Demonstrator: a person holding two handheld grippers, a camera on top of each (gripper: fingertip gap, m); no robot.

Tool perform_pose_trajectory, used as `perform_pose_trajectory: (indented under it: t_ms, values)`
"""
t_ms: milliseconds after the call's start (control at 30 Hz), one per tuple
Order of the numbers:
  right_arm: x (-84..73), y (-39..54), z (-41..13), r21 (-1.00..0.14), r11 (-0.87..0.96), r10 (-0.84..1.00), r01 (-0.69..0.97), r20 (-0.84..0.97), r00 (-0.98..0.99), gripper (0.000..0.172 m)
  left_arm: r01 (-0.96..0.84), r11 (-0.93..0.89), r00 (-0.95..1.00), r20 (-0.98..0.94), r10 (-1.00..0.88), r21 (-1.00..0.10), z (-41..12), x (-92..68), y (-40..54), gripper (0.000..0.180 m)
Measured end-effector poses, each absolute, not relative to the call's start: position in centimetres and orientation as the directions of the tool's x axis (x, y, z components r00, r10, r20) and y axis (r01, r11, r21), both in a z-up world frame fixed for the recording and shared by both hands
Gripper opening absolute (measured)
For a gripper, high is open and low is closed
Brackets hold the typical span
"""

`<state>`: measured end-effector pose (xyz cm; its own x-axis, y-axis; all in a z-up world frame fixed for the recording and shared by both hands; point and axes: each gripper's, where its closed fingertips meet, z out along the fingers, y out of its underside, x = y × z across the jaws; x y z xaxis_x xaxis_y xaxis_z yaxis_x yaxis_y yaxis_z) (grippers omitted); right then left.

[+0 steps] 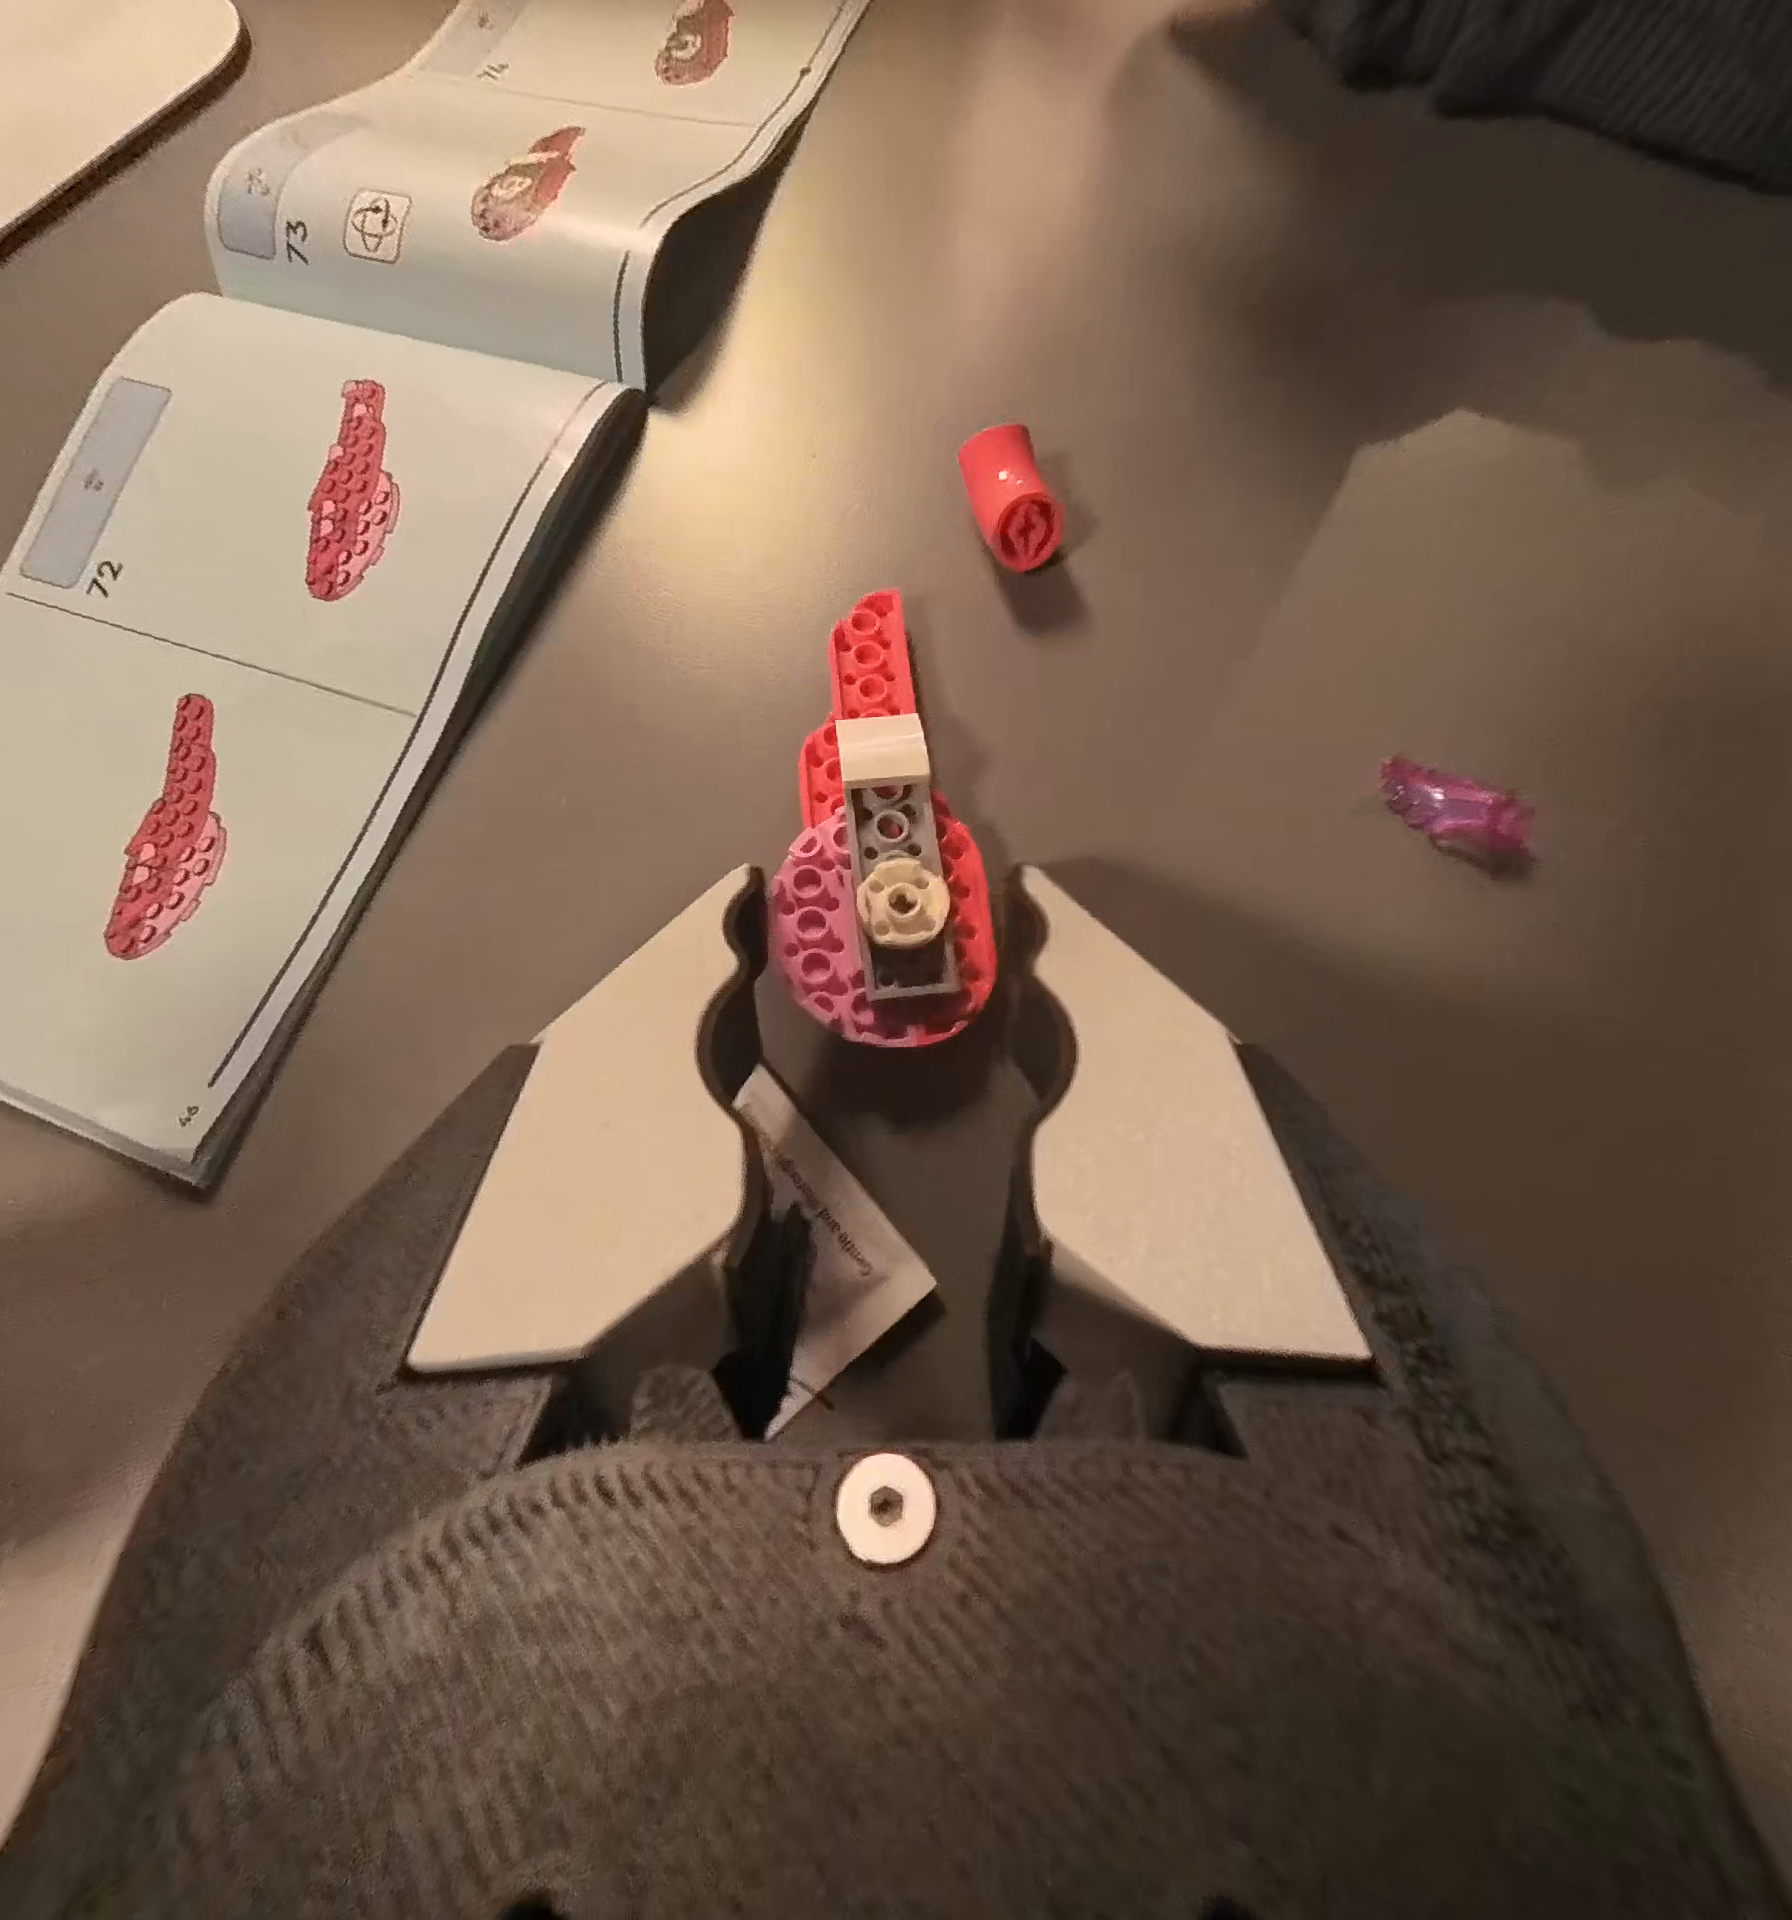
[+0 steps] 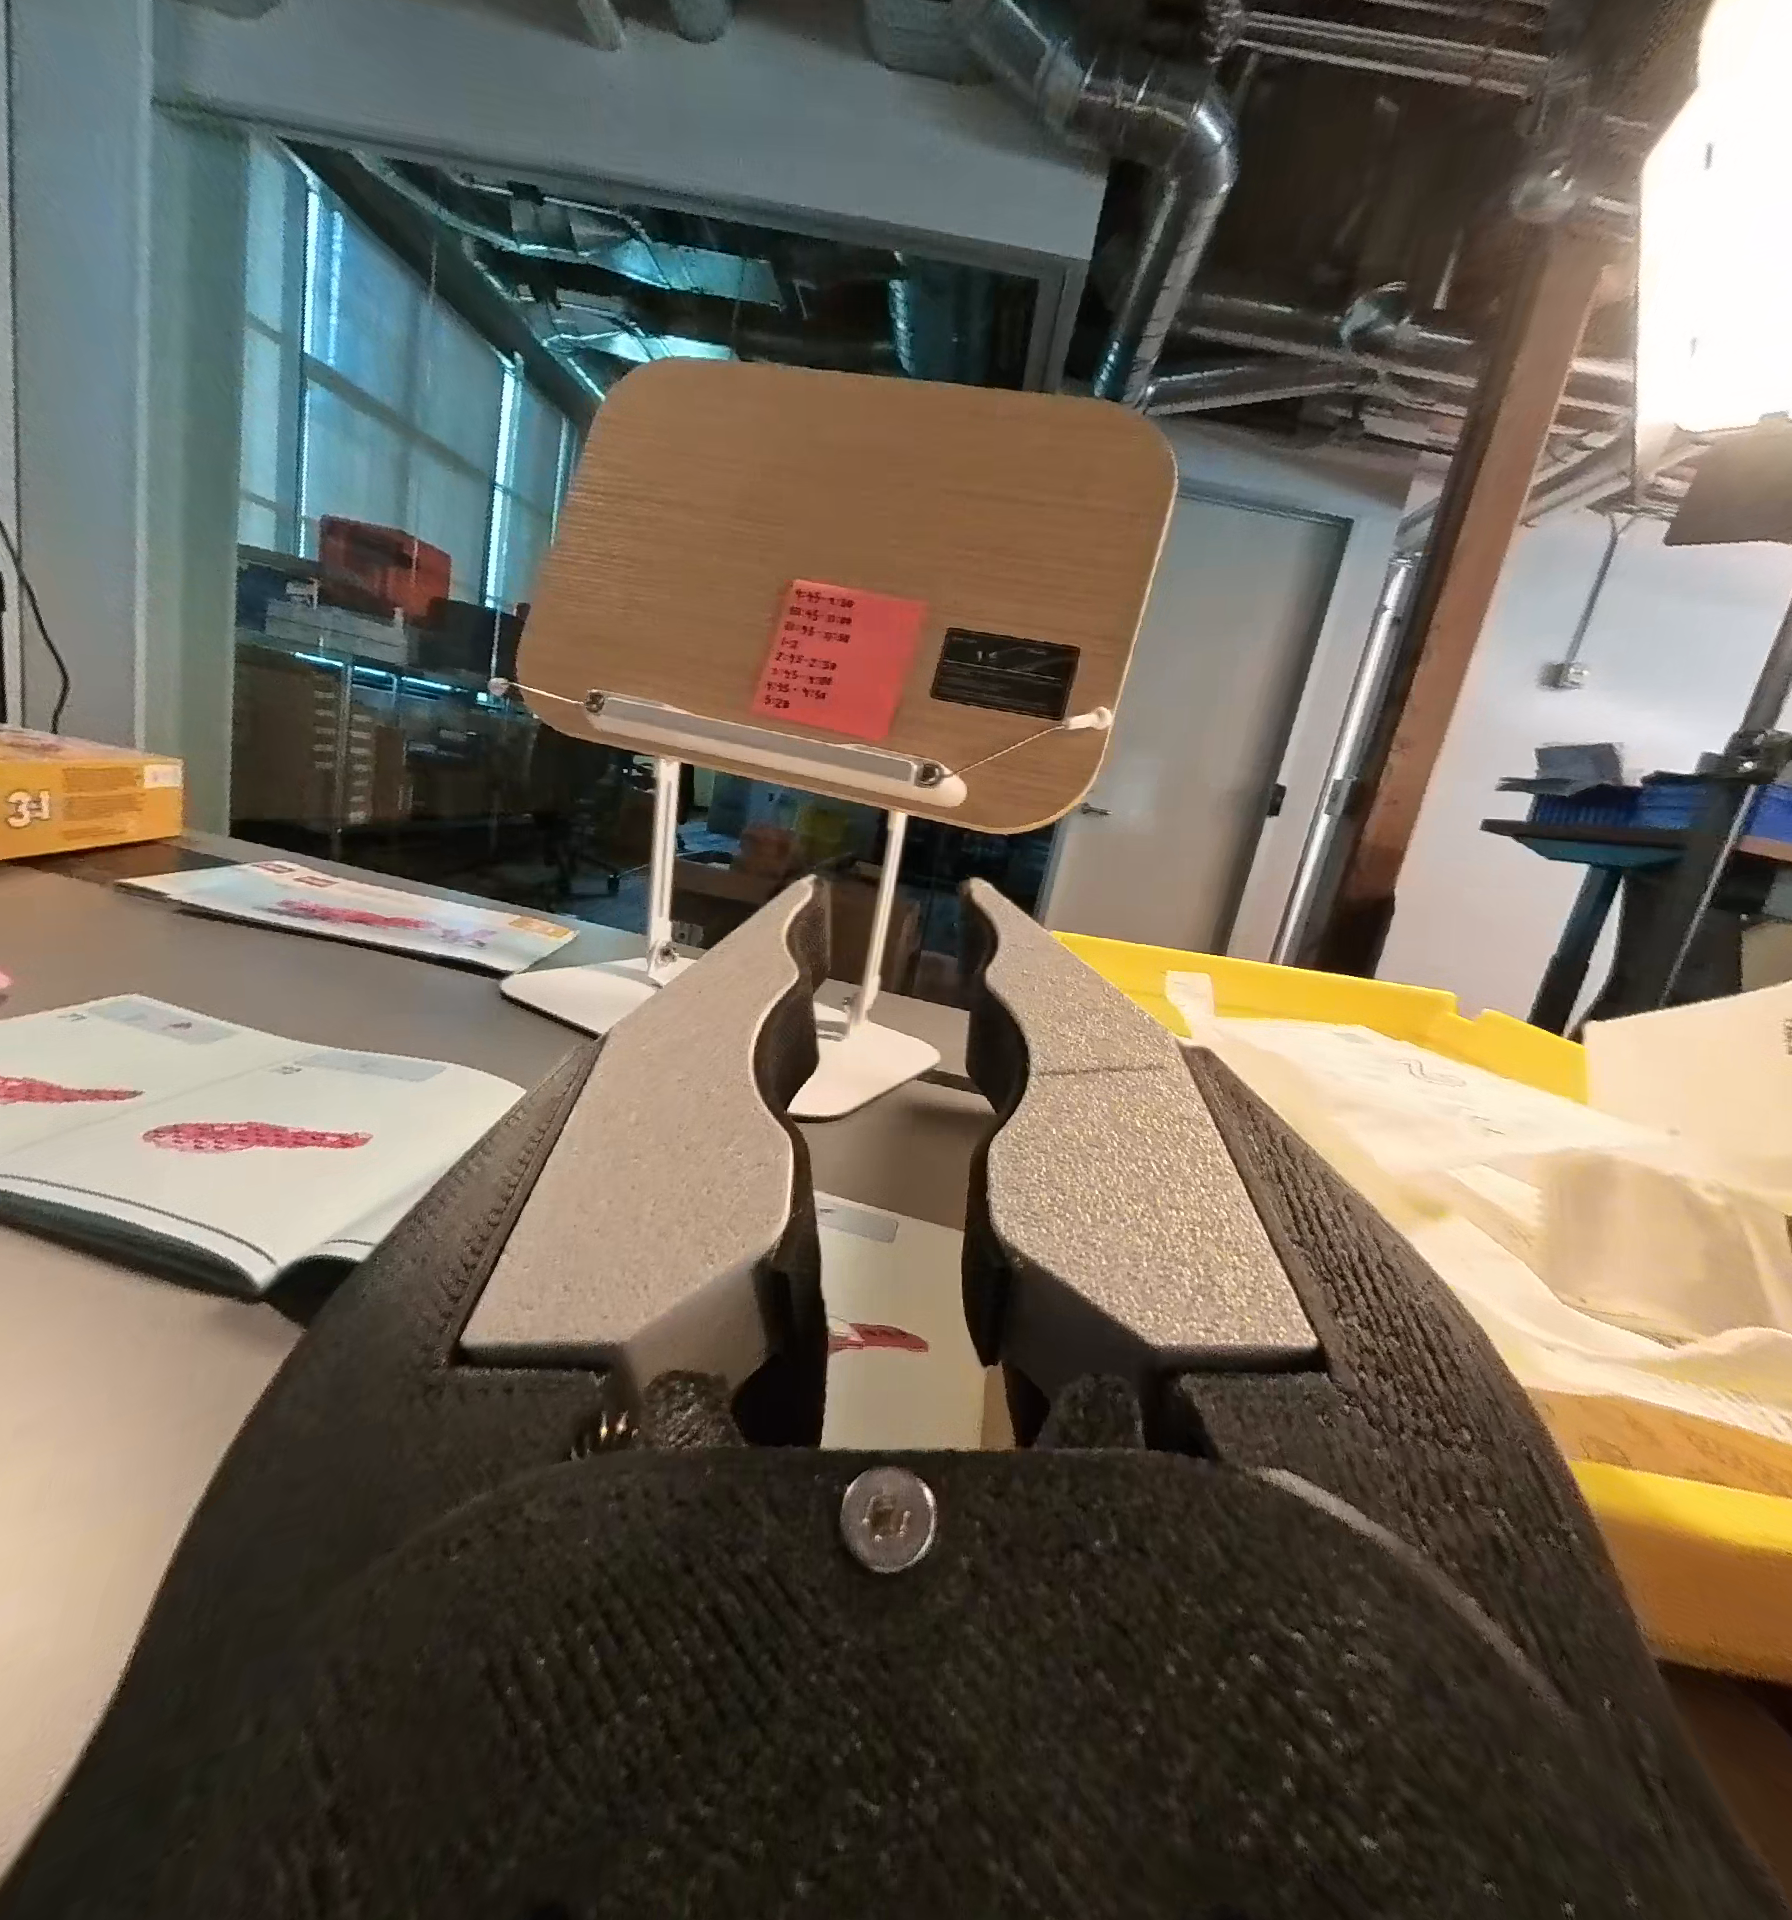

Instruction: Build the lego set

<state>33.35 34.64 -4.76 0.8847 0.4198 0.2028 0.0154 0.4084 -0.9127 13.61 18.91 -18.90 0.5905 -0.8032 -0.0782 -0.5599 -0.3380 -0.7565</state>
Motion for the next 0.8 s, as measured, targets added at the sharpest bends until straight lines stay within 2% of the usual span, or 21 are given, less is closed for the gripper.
perform_pose_trajectory:
  t_ms: [100,167,267,367,433,533,700,800]
  values:
    - [33.2,34.5,-4.7,-0.910,0.414,0.420,0.021,0.211,0.883,0.021,-0.535,-0.365,0.616,-0.057,-0.786,-0.762,-18.8,13.4,19.2,0.072]
    - [33.3,34.5,-4.6,-0.909,0.417,0.418,0.018,0.209,0.884,0.021,-0.493,-0.340,0.627,-0.057,-0.777,-0.801,-17.9,13.7,19.6,0.080]
    - [33.6,34.6,-4.6,-0.912,0.411,0.414,0.003,0.189,0.890,0.021,-0.375,-0.214,0.683,-0.112,-0.722,-0.902,-14.5,13.4,20.8,0.080]
    - [34.3,35.0,-4.6,-0.917,0.399,0.390,-0.004,0.166,0.906,0.017,-0.218,0.001,0.787,-0.176,-0.591,-0.976,-9.5,11.5,21.7,0.073]
    - [34.7,35.3,-4.7,-0.920,0.392,0.372,0.001,0.160,0.915,0.013,-0.041,0.109,0.830,-0.095,-0.549,-0.993,-6.4,10.0,21.1,0.072]
    - [34.9,35.1,-4.4,-0.916,0.400,0.380,-0.029,0.136,0.915,0.009,0.166,0.168,0.852,0.056,-0.521,-0.972,-4.0,7.2,20.7,0.071]
    - [34.7,35.1,-4.5,-0.919,0.394,0.385,-0.023,0.143,0.912,0.008,0.166,0.276,0.907,0.036,-0.420,-0.947,-2.4,4.8,20.1,0.063]
    - [34.4,35.1,-4.6,-0.918,0.397,0.387,-0.001,0.166,0.907,0.007,0.133,0.273,0.912,0.010,-0.410,-0.953,-2.6,5.2,20.2,0.063]
